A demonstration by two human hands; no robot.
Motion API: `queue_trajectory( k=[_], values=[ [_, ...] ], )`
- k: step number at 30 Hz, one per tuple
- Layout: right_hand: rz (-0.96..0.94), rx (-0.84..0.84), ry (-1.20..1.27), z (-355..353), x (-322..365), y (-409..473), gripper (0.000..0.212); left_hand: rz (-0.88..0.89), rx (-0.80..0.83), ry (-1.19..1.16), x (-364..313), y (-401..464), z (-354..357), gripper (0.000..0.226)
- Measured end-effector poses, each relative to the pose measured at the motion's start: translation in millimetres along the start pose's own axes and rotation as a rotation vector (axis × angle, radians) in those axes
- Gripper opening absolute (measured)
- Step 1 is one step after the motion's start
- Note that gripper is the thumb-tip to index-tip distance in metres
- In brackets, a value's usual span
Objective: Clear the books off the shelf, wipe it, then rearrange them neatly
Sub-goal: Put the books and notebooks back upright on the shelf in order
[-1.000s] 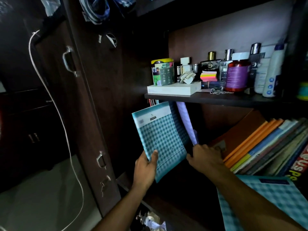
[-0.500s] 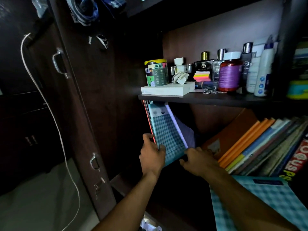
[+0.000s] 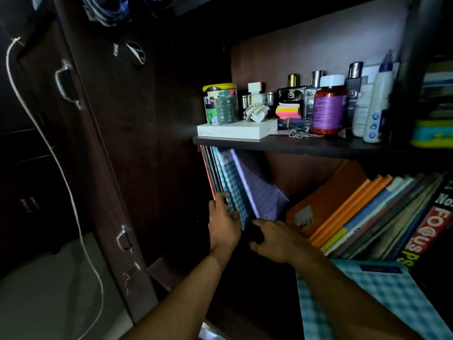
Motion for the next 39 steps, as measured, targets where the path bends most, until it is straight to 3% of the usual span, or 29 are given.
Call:
queue_trajectory(
  k=[2,6,8,11,14,16,18,19,22,24,26,28,31,36,39],
  values=[
    [-0.034,0.034,0.019,4.1,1.2,0.7,0.061,0.091,0.062,-0.035,4.0,-14.3,1.7,0.051],
    [-0.053,0.083,0.007,6.9,1.3,-1.9,0.07,0.135,0.251,-0.093,4.9,-60.1,-2.4,0.016],
    [-0.071,0.117,0.018,2.6,1.7,-2.8,0.074,0.238,0.362,-0.06,-3.6,-79.9,-2.7,0.012],
    [-0.163,0.116,0.045,-2.1,2.7,2.0,0.042,0.309,0.488,0.037,-19.0,-92.5,-5.0,0.03],
    [-0.195,-0.027,0.071,-20.7,0.4,5.4,0.021,0.344,0.588,0.208,-25.7,-96.7,1.1,0.088],
    [-0.195,-0.102,0.077,-39.6,1.5,-1.1,0.014,0.357,0.601,0.214,-20.7,-95.2,6.1,0.113],
    [-0.15,0.001,0.119,-51.6,2.7,-8.8,0.008,0.36,0.581,0.223,-13.2,-91.7,11.6,0.12],
    [-0.091,0.123,0.159,-51.9,0.3,-15.5,0.01,0.387,0.575,0.273,-13.1,-93.3,15.2,0.115],
    [0.079,0.502,0.115,-51.6,1.8,-29.1,0.018,0.458,0.513,0.439,-15.1,-89.2,18.4,0.069],
    [0.085,0.656,-0.095,-57.3,5.3,-41.8,0.027,0.462,0.525,0.47,-15.8,-89.5,18.9,0.061],
    [0.069,0.753,-0.387,-59.8,4.1,-60.2,0.053,0.455,0.531,0.429,-14.1,-90.5,19.0,0.054],
    [0.041,0.743,-0.532,-60.1,-1.3,-73.6,0.079,0.445,0.524,0.405,-13.3,-89.9,17.7,0.046],
    [-0.001,0.678,-0.469,-64.4,-5.2,-89.9,0.084,0.427,0.495,0.368,-19.1,-89.0,12.6,0.042],
    [-0.141,0.542,-0.203,-91.4,12.2,-91.1,0.043,0.383,0.466,0.369,-23.7,-90.4,5.7,0.035],
    [-0.202,0.457,-0.052,-120.2,27.4,-88.1,0.02,0.355,0.511,0.344,-26.6,-89.7,6.0,0.044]
  ],
)
Point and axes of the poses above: each hand's wrist, its own y-axis towards the middle knuckle, its own z-axis out of the palm, x = y × z, the point moved 5 cm from there along y, towards the middle knuckle, and after that the axes turned 5 degrees about y, right-handed, at the moved point
